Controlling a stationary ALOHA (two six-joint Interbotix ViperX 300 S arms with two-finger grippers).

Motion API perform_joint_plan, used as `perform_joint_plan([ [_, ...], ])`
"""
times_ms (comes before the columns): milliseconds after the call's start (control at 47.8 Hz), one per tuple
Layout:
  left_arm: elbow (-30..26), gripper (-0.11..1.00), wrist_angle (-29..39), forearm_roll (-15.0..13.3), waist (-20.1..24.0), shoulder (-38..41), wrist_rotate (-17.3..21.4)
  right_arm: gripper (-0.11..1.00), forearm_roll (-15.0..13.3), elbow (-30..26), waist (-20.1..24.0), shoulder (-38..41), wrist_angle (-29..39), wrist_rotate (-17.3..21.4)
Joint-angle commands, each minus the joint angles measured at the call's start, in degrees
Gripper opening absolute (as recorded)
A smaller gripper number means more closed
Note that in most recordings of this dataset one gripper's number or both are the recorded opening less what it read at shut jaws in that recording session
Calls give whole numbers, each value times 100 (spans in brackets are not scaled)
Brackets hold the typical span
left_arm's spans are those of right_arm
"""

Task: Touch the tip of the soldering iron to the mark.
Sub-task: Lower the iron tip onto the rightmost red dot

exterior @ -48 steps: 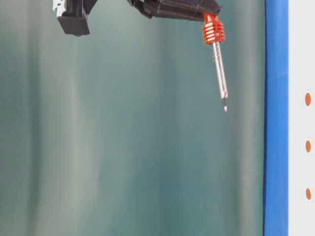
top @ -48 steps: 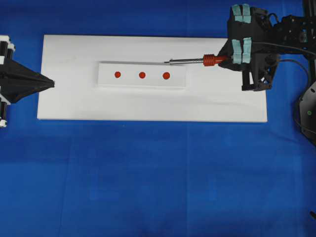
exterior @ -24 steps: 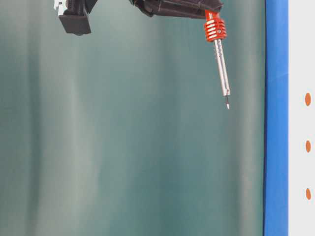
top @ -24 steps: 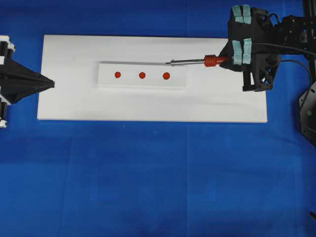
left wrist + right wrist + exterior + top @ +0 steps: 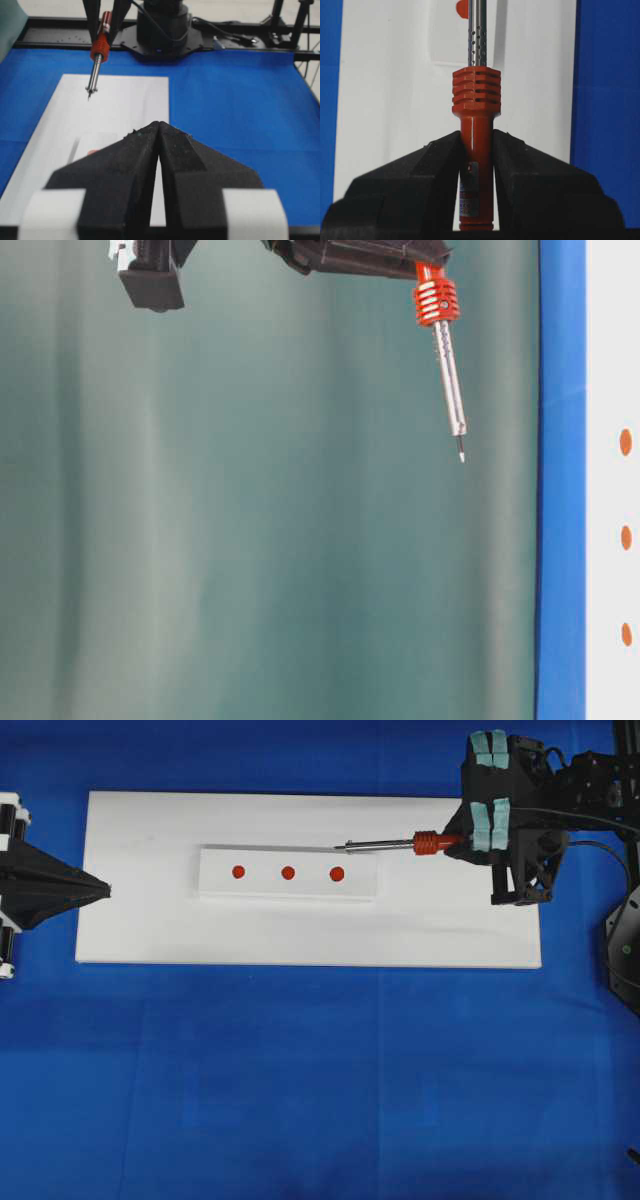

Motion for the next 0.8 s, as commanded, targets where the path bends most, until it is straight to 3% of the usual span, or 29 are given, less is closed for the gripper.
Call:
perform_joint_plan([
  [0,-53,0,-53,9,9,18,-9,6,-9,-26,-18,26,-53,18],
  [775,-53,0,-44,9,9,26,0,6,70,492,-18,1160,-993,18],
])
